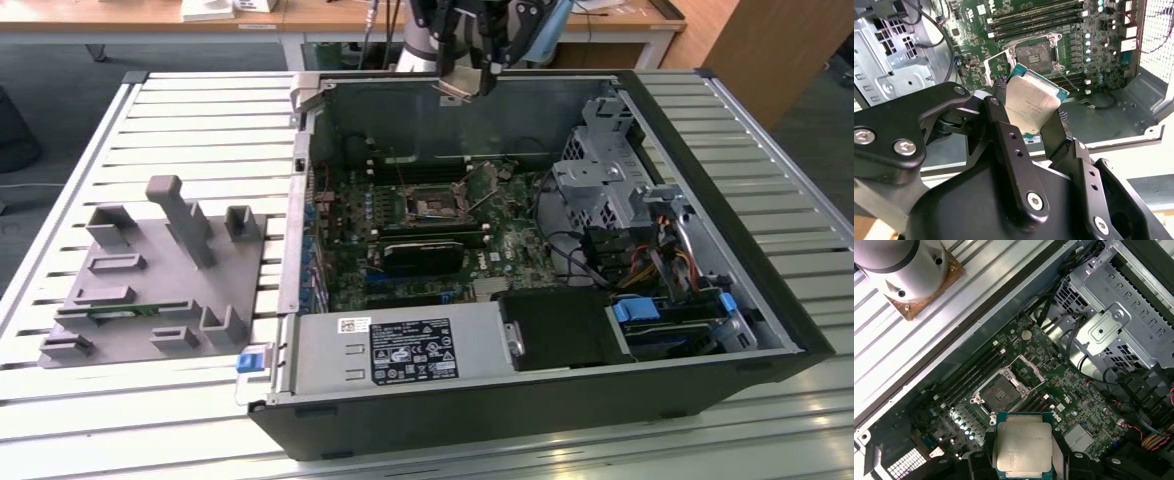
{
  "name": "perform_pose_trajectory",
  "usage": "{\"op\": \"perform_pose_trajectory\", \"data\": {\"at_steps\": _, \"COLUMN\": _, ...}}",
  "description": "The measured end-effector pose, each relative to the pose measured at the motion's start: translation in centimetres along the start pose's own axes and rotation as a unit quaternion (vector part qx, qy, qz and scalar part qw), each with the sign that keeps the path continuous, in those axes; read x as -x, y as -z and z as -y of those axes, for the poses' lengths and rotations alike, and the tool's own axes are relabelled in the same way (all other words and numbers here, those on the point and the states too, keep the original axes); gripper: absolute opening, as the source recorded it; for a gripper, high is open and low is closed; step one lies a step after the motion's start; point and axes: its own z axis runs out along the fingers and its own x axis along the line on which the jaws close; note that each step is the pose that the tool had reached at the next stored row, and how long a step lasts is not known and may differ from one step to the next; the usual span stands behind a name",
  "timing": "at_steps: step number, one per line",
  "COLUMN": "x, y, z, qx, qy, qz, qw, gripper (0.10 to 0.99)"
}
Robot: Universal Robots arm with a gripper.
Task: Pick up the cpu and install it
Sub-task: 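Place the cpu into insertion slot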
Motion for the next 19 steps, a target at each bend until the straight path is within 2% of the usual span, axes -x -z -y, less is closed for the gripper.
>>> {"op": "perform_pose_trajectory", "data": {"at_steps": 9, "x": -0.01, "y": -0.02, "z": -0.01, "qx": -0.0002, "qy": -0.044, "qz": 0.0028, "qw": 0.9990, "gripper": 0.525}}
{"op": "perform_pose_trajectory", "data": {"at_steps": 19, "x": -0.02, "y": -0.04, "z": -0.02, "qx": -0.0004, "qy": -0.088, "qz": 0.0055, "qw": 0.9961, "gripper": 0.525}}
